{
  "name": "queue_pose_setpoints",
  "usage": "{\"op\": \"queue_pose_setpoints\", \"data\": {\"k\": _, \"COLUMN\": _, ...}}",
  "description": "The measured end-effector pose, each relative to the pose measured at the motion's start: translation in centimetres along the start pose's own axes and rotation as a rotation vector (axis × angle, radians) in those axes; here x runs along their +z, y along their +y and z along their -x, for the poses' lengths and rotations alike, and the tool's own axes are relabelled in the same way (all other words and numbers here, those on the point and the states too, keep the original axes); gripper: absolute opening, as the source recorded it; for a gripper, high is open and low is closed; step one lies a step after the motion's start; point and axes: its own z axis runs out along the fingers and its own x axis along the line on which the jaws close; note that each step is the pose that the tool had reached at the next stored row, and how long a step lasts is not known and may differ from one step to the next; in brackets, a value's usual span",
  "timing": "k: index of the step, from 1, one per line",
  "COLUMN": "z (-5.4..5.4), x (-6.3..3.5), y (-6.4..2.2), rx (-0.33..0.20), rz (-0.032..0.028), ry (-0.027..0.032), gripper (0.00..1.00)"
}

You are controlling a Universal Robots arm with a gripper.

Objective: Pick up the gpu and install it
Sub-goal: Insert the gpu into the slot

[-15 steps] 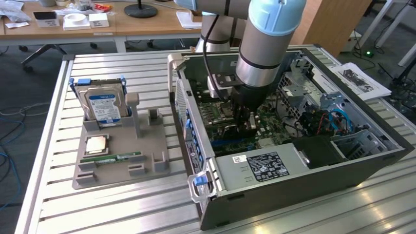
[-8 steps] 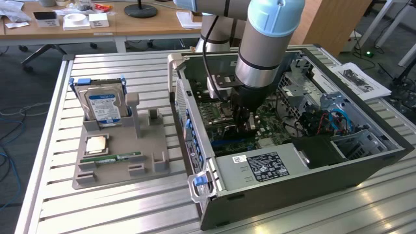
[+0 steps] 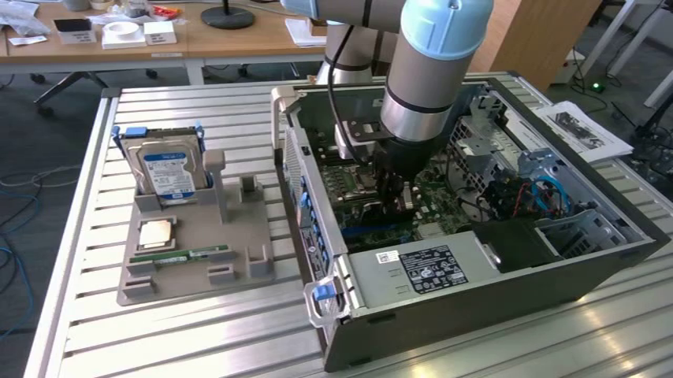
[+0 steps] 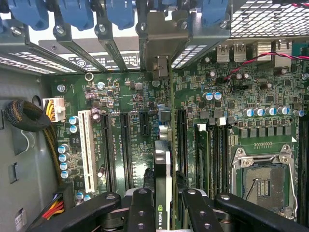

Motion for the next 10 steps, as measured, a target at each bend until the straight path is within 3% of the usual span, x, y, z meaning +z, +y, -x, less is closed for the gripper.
{"op": "queue_pose_setpoints", "data": {"k": 10, "z": 0.00, "x": 0.00, "y": 0.00, "rx": 0.000, "rz": -0.0001, "ry": 0.0000, "gripper": 0.27}}
